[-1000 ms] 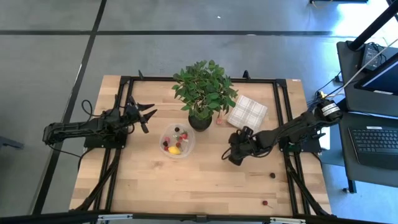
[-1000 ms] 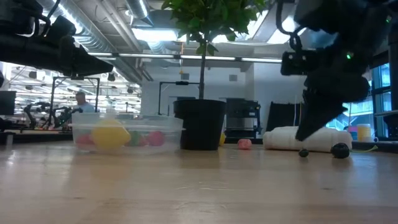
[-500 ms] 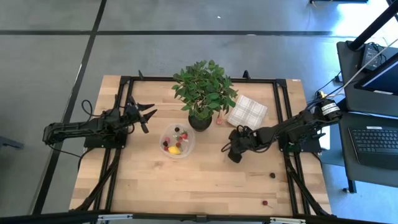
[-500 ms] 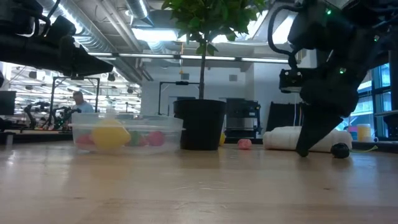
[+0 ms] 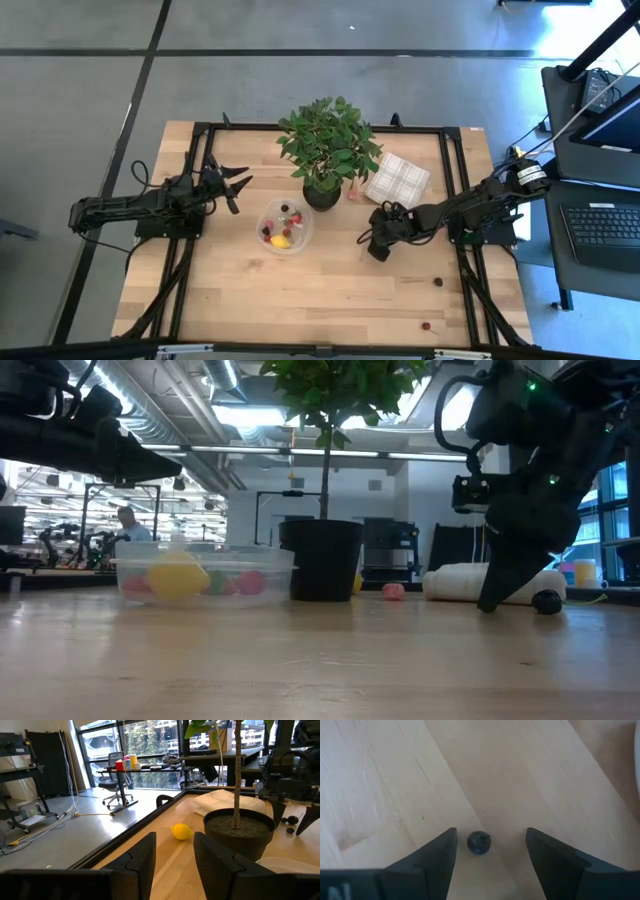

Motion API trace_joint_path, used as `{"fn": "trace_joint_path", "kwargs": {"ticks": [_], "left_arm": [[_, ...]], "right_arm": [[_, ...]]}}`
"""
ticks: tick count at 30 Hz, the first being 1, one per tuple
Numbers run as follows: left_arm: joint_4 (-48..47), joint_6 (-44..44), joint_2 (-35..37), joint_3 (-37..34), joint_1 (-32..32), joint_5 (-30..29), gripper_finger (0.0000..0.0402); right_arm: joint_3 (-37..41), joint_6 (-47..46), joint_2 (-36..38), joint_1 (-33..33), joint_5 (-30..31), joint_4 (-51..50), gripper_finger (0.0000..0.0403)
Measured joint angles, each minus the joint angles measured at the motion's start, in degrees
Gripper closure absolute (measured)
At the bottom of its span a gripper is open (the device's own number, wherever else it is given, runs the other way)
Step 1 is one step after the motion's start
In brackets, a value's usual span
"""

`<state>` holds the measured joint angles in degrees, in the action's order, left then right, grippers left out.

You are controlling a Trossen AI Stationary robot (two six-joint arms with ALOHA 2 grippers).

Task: Pick and placing Produce into tupperware
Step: Put the left blueberry into the transparent bin

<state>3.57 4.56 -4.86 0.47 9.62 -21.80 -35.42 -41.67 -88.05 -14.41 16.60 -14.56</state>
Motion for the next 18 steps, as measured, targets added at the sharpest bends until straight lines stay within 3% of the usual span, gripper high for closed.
{"fn": "trace_joint_path", "kwargs": {"ticks": [18], "left_arm": [[0.0,0.0,0.0,0.0,0.01,0.0,0.0276]], "right_arm": [[0.04,-0.22,0.02,0.0,-0.16,-0.49,0.0328]]}}
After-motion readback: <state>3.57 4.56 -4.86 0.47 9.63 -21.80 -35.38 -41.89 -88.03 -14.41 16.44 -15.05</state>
